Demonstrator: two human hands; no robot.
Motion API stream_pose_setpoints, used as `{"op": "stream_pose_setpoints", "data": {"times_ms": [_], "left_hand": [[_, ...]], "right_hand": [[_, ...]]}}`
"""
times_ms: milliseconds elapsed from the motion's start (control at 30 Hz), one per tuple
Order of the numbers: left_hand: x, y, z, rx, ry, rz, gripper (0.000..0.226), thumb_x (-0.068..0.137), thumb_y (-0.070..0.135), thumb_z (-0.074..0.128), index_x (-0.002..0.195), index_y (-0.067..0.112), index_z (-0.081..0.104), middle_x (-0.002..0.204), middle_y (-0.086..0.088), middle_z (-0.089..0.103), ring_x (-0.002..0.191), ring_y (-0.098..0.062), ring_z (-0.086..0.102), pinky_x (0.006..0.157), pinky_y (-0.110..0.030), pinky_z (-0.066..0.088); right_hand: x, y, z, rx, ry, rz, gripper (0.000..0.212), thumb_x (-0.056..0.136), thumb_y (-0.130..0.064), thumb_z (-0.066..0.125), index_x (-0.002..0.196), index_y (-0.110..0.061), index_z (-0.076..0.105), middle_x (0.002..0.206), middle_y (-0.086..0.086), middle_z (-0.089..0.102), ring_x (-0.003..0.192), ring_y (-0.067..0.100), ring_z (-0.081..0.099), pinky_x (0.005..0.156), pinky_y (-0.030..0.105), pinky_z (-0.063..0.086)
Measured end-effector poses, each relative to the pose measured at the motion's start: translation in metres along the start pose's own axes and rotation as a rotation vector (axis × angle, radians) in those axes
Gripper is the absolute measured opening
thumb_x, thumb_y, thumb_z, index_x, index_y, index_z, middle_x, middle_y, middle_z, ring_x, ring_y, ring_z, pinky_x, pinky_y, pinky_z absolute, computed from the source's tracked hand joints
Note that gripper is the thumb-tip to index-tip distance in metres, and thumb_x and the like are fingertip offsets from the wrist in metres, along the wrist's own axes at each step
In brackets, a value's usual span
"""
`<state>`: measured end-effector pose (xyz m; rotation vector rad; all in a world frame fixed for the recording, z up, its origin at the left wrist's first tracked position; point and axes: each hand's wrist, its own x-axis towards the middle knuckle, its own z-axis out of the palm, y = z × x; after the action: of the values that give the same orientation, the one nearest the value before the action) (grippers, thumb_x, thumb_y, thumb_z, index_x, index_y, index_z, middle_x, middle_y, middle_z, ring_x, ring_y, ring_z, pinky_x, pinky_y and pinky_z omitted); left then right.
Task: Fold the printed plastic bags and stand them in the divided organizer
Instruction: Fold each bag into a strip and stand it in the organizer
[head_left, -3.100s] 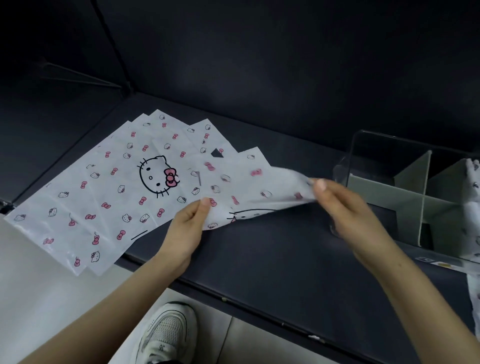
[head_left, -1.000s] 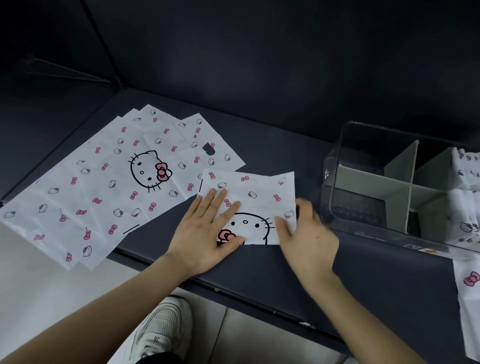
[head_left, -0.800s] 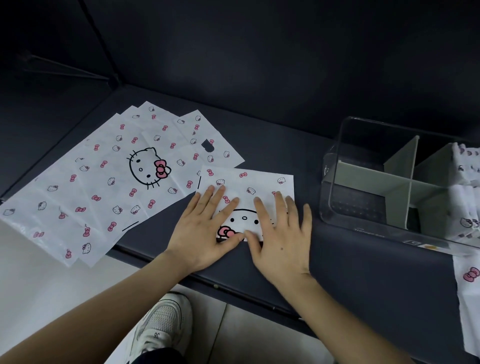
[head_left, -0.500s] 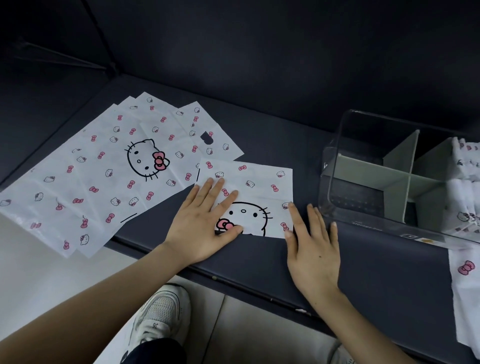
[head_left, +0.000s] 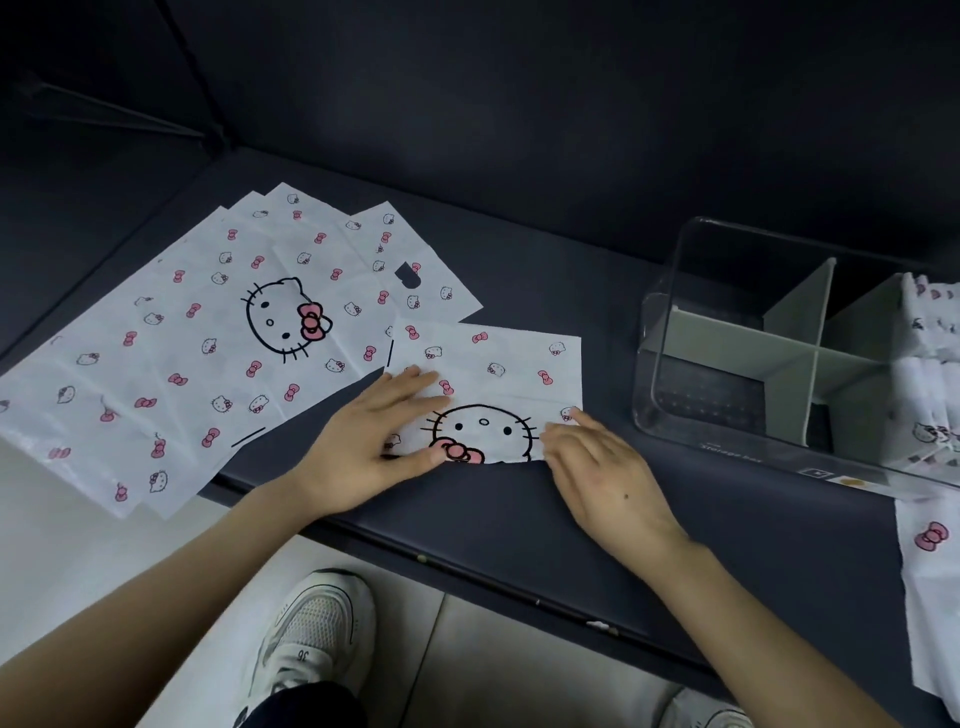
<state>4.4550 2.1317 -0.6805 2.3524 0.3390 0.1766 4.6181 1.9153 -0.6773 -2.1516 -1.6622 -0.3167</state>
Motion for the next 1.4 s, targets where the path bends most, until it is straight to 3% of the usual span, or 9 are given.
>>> {"op": "stream_pose_setpoints", "data": {"times_ms": [67,100,167,400,533,733,1033,1167,1400], "left_hand": [[-0.006,-0.006,-0.015,-0.012,-0.059,0.055,0.07,0.08,0.077,0.044,0.13,0.03,0.057,0.144,0.013,0.046,0.138,0.0,0.032,0.116,-0.025,0.022],[-0.01,-0.007,-0.02,0.012,-0.085,0.069,0.067,0.08,0.076,0.045,0.128,0.031,0.059,0.139,0.015,0.051,0.134,0.001,0.038,0.113,-0.024,0.028],[-0.016,-0.005,-0.027,0.036,-0.092,0.041,0.059,0.082,0.077,0.04,0.123,0.04,0.062,0.129,0.022,0.059,0.123,0.005,0.049,0.103,-0.019,0.037],[-0.01,0.011,-0.018,-0.04,0.185,-0.314,0.004,0.092,0.035,0.06,0.093,0.031,0.06,0.072,0.014,0.067,0.069,-0.005,0.058,0.062,-0.015,0.04],[0.001,0.019,-0.008,-0.05,0.287,-0.401,0.019,0.094,0.03,0.056,0.091,0.013,0.05,0.069,-0.013,0.063,0.066,-0.027,0.056,0.061,-0.032,0.042],[0.02,0.021,0.002,0.131,0.393,-0.425,0.031,0.097,0.028,0.051,0.121,0.009,0.048,0.061,-0.01,0.054,0.063,-0.03,0.053,0.056,-0.035,0.038],[0.024,0.019,0.013,0.564,0.463,-0.129,0.04,0.091,0.029,0.043,0.113,0.005,0.065,0.11,-0.021,0.06,0.096,-0.041,0.058,0.079,-0.046,0.047],[0.02,0.024,0.032,0.545,0.235,0.03,0.053,0.102,0.036,0.026,0.125,0.005,0.062,0.137,-0.015,0.053,0.128,-0.036,0.048,0.11,-0.042,0.03],[0.022,0.025,0.04,0.595,0.043,-0.095,0.07,0.099,0.056,0.008,0.146,0.012,0.036,0.153,-0.008,0.033,0.143,-0.025,0.026,0.115,-0.037,0.01]], "right_hand": [[0.003,-0.007,-0.015,0.133,-0.047,0.113,0.017,0.09,-0.014,0.044,0.08,-0.008,0.057,0.065,-0.001,0.059,0.056,0.015,0.058,0.087,0.009,0.037],[0.003,-0.01,-0.022,0.206,-0.072,0.166,0.014,0.091,-0.017,0.042,0.083,-0.012,0.052,0.058,-0.008,0.05,0.047,0.006,0.044,0.053,0.013,0.026],[0.0,-0.015,-0.031,0.308,-0.138,0.269,0.01,0.094,-0.018,0.044,0.085,-0.019,0.046,0.051,-0.016,0.035,0.041,0.008,0.033,0.042,0.009,0.026],[0.003,-0.017,-0.035,0.779,-0.254,0.706,0.008,0.09,-0.026,0.064,0.093,-0.032,0.059,0.08,-0.021,0.066,0.06,-0.003,0.053,0.061,0.01,0.039],[0.014,-0.011,-0.023,0.867,-0.124,0.925,0.012,0.086,-0.018,0.069,0.075,-0.019,0.066,0.066,-0.003,0.065,0.057,0.002,0.058,0.058,0.017,0.042],[0.028,-0.007,-0.006,0.58,-0.066,1.06,0.04,0.083,-0.022,0.065,0.059,-0.003,0.041,0.058,0.018,0.05,0.055,0.019,0.04,0.054,0.03,0.03],[0.034,-0.014,-0.004,0.397,-0.108,1.074,0.049,0.083,-0.017,0.063,0.054,-0.014,0.024,0.048,0.0,0.027,0.047,0.015,0.024,0.05,0.03,0.022],[0.034,-0.014,-0.004,0.39,-0.11,1.065,0.048,0.084,-0.018,0.062,0.055,-0.014,0.024,0.049,0.0,0.028,0.047,0.016,0.024,0.051,0.03,0.024],[0.034,-0.01,-0.002,0.371,-0.103,1.073,0.047,0.086,-0.016,0.06,0.055,-0.013,0.024,0.049,-0.001,0.027,0.045,0.014,0.023,0.046,0.029,0.019]]}}
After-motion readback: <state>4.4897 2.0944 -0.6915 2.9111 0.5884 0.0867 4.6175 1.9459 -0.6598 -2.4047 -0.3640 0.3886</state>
